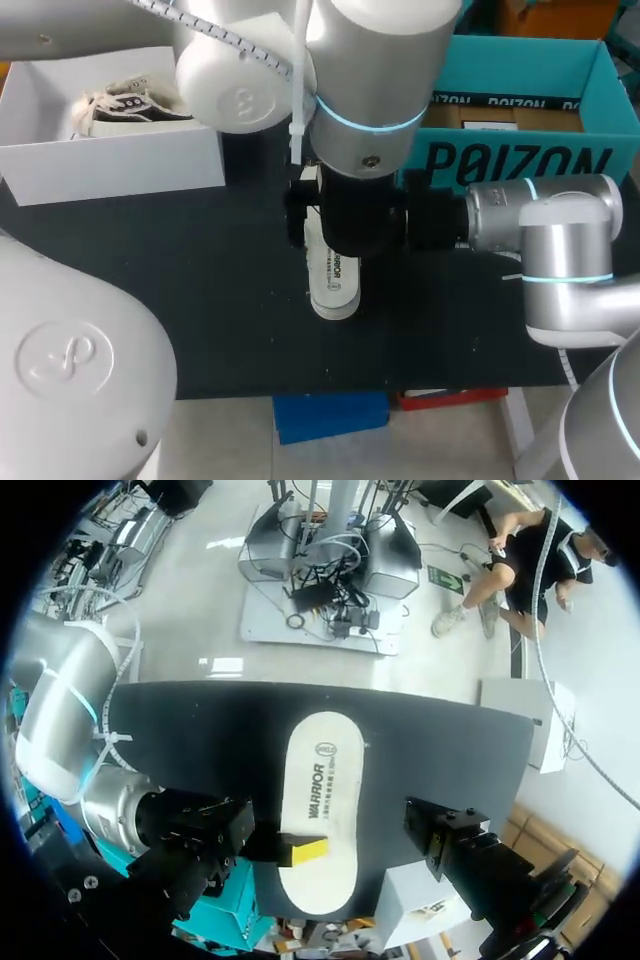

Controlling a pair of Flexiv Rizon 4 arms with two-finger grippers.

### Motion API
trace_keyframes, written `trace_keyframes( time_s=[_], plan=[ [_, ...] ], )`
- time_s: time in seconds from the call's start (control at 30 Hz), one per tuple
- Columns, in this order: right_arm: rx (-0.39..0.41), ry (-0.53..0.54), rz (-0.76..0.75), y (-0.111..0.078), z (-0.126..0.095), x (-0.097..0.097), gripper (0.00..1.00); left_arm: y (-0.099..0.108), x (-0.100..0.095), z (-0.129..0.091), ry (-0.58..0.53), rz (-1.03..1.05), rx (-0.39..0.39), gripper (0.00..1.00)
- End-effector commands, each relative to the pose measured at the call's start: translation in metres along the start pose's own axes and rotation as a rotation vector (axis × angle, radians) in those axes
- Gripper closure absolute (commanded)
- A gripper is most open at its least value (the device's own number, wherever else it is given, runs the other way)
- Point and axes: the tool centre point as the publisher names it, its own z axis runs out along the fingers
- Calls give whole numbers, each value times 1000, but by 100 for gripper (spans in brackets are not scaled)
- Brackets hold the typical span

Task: Take the shoe out of the shoebox, open the shoe tongue, remove and reinsert the insole, then place the shoe into the shoebox

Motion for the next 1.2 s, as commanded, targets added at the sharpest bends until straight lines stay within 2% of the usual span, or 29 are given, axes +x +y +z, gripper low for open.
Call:
trace_keyframes(
  time_s=[0.03,0.37,0.77,1.2],
  plan=[
    [-2,-3,0,0,1,0,100,-1,0,8,-64,-8,1,0],
    [-2,-3,0,0,1,0,100,1,-5,17,-115,21,-5,0],
    [-2,-3,0,0,1,0,100,13,-8,17,-108,53,-14,0],
    [-2,-3,0,0,1,0,100,60,-2,13,-99,18,-27,0]
  ],
)
